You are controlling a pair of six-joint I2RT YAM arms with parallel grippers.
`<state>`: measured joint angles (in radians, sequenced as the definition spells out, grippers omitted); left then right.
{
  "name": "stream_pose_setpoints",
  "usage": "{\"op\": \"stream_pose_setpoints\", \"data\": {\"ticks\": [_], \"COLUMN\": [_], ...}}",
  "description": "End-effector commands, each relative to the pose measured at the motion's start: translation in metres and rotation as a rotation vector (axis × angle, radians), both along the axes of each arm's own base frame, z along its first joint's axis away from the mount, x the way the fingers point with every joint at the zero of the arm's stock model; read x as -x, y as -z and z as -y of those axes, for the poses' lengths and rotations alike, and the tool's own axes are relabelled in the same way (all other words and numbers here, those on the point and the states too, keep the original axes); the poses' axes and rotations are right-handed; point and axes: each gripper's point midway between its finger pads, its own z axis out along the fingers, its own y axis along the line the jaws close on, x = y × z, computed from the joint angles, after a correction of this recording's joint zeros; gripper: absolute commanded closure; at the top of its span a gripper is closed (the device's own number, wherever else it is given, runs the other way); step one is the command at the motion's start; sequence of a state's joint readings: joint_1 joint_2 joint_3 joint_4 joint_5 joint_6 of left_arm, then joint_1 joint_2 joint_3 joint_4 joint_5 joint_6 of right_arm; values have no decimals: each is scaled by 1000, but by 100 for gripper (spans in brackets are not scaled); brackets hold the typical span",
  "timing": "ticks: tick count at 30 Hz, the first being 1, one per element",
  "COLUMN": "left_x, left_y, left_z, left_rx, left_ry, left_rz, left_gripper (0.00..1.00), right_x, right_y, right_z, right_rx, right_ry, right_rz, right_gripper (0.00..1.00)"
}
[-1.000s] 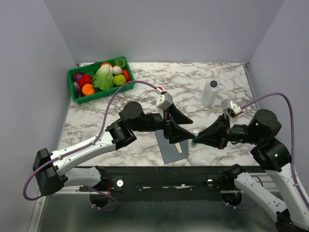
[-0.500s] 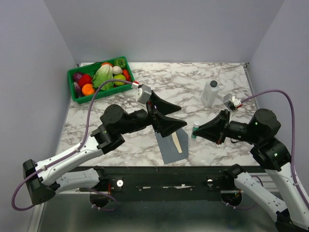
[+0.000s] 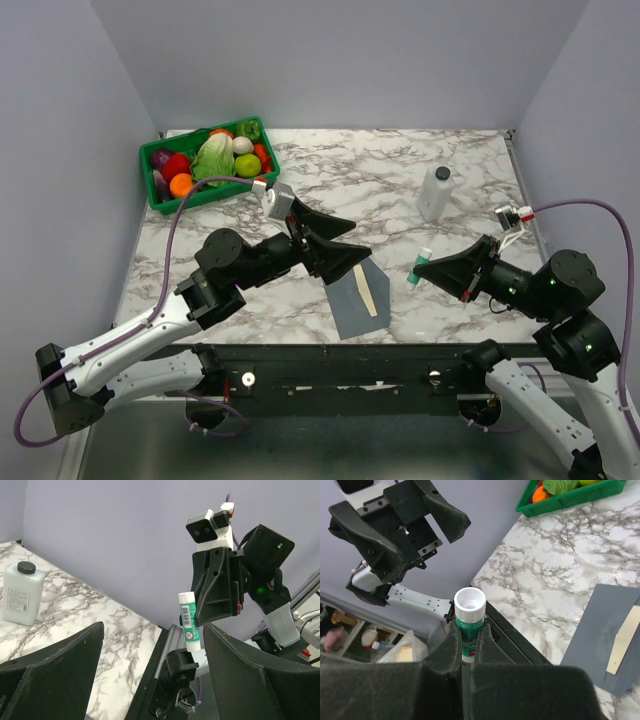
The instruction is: Place the letter into the envelope and seal it
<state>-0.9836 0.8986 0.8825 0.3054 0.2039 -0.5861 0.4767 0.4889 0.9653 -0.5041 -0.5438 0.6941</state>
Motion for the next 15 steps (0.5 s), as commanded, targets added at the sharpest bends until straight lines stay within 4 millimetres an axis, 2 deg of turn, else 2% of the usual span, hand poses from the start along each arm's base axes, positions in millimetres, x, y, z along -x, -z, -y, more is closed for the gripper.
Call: {"op": "stream_pose_setpoints", "data": {"ticks": [1,9,12,15], "left_x": [-4,-4,-16,-34], "left_y": [-1,-4,-1,6], "left_z": [-3,1,6,15], "left_rx": [12,22,-28,-171], "left_ry": [-27,-12,-53,-112], "left_rz": [-18,-36,-102,-158], "left_gripper": [12,12,17,25], "right_x": [0,-1,-2,-9], "right_y": [3,3,10,13], "right_z": [8,10,7,8], "right_rx": [-78,-70,19,142], "right_ry": [86,99,55,36], "right_rz": [-131,-149,-73,41], "right_gripper": [99,99,99,99]}}
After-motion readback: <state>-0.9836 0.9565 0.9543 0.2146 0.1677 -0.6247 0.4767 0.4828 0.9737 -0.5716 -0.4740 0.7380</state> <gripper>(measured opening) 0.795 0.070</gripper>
